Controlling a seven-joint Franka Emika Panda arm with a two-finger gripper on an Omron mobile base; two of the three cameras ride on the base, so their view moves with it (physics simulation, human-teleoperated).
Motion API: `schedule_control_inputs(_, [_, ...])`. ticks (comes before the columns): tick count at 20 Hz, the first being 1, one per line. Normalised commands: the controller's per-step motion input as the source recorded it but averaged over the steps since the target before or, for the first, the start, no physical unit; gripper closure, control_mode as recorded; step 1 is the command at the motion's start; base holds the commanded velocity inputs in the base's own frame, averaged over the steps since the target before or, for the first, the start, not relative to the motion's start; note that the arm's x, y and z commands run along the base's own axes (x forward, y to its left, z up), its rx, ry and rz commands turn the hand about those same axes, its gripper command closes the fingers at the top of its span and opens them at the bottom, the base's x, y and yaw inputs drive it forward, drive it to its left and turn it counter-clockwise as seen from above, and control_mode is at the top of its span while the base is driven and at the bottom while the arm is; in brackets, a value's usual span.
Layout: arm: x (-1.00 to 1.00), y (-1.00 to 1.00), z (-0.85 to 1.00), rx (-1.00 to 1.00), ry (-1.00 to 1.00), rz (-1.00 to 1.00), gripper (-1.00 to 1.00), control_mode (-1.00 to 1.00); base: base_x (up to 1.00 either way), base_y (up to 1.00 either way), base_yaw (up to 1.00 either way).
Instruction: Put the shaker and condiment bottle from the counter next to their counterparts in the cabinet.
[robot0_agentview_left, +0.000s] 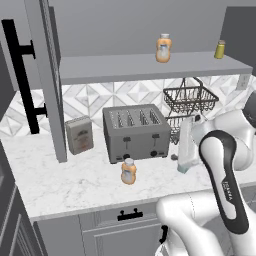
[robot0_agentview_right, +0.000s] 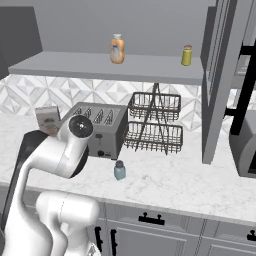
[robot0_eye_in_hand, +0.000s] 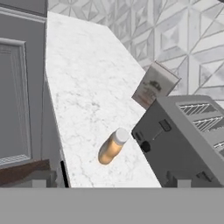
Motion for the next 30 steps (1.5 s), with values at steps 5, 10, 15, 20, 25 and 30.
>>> schedule_control_inputs(5, [-0.34,0.28,-0.57,0.0,-0.12,0.0,-1.0,-1.0,0.0,0.0,0.0])
schedule_control_inputs(10, [-0.39,0.29,-0.5,0.0,-0.17,0.01,-1.0,-1.0,0.0,0.0,0.0])
schedule_control_inputs(15, [-0.23,0.18,-0.5,0.01,-0.18,0.0,-1.0,-1.0,0.0,0.0,0.0])
schedule_control_inputs(20, [-0.06,0.09,-0.52,0.05,-0.15,0.0,-1.0,-1.0,0.0,0.0,0.0])
schedule_control_inputs(25, [-0.08,0.14,-0.57,0.07,-0.14,-0.01,-1.0,-1.0,0.0,0.0,0.0])
schedule_control_inputs(30, [-0.11,0.23,-0.64,0.08,-0.12,-0.09,-1.0,-1.0,0.0,0.0,0.0])
